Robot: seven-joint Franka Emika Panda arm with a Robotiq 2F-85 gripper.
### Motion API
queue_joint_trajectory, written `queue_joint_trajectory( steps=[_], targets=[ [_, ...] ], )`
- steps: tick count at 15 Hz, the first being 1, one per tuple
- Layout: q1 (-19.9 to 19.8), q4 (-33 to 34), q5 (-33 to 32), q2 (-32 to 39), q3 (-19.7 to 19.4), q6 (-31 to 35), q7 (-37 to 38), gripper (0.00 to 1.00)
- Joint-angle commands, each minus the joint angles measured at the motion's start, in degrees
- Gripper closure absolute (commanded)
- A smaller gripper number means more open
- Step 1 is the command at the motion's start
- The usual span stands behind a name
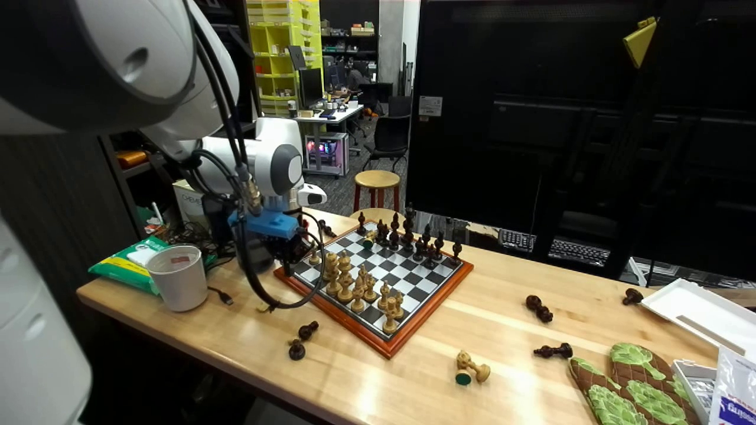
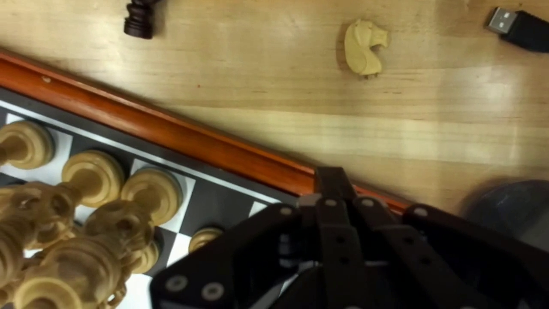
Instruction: Move one yellow chess piece away from you on the board
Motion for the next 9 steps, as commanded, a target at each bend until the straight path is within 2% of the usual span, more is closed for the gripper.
queue_joint_trajectory(
  steps=[1, 9],
  targets=[
    [0.15, 2.71, -2.05, 2.14, -0.42, -2.69, 1.00, 1.00],
    [0.49, 6.58, -4.06, 5.72, -1.39, -6.29, 0.94, 1.00]
  ],
)
